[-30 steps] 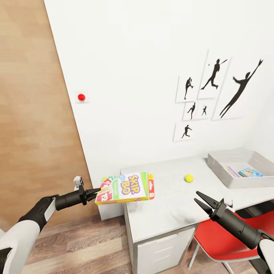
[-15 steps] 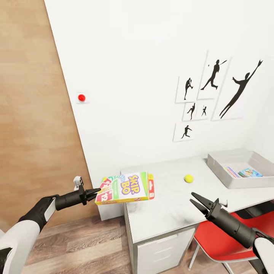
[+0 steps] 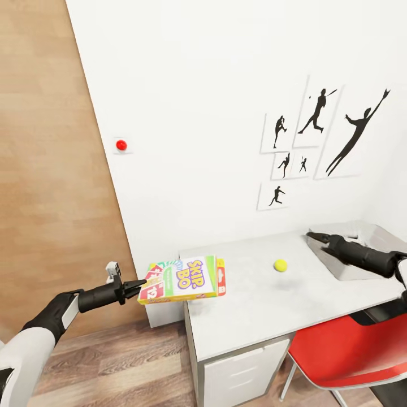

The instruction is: Put all the toys in the child's room - the three board games (two on the bed and one on the table), the two jigsaw puzzles on the table, and the tennis ball on the table - inside the toy box on the table in the child's room.

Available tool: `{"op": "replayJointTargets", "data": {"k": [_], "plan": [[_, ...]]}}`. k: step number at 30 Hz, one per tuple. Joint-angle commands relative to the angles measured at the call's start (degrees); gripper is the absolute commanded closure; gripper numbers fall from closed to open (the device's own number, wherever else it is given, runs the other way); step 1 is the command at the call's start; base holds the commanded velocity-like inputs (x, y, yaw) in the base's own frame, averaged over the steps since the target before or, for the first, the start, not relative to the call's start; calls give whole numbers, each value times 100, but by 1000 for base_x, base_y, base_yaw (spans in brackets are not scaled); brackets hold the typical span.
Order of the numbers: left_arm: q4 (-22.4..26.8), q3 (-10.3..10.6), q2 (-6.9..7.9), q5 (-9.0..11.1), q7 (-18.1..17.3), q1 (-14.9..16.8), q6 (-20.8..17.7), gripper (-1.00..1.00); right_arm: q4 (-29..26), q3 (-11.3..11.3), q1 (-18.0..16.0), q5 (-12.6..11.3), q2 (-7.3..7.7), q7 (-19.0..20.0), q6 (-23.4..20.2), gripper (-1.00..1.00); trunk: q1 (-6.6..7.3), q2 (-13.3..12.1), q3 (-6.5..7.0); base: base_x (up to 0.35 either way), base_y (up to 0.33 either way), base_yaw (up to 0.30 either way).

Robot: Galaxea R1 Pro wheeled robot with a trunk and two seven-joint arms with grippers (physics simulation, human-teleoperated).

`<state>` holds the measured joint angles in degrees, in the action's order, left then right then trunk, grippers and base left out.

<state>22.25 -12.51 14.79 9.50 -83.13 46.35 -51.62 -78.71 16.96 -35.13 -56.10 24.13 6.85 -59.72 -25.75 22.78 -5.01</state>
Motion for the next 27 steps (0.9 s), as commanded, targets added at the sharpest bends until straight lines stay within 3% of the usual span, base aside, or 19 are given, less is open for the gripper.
{"op": "replayJointTargets", "data": {"k": [1, 3, 4, 7, 9, 20, 27], "plan": [[-1, -4, -1, -1, -19, 6, -55, 100, 333, 26, -66, 9, 171, 23, -28, -100, -3, 14, -13, 0, 0, 0], [-1, 0, -2, -1, -19, 6, -32, 100, 812, 66, -91, -158, 441, -2, -28, -100, -3, 14, -13, 0, 0, 0], [-1, 4, -2, -1, -19, 6, -16, 100, 972, 94, -48, -386, 573, -9, -28, -100, -3, 14, -13, 0, 0, 0], [-1, 10, -9, -1, -16, 6, 26, 100, 1092, 111, 60, -679, 787, -15, -28, -100, -3, 14, -13, 0, 0, -9], [-1, 11, -10, -1, -18, 6, 54, 100, 1114, 115, 91, -748, 869, -12, -28, -100, -3, 14, -13, 0, -74, -137], [294, 20, -3, -1, -23, -27, 73, 100, 1132, 115, 157, -797, 962, -4, -28, -100, -3, 14, -13, 0, -242, -257], [355, 17, 6, -1, -19, -46, 74, 100, 1130, 124, 152, -797, 956, 1, -28, -100, -3, 14, -13, 0, -66, -280]]}}
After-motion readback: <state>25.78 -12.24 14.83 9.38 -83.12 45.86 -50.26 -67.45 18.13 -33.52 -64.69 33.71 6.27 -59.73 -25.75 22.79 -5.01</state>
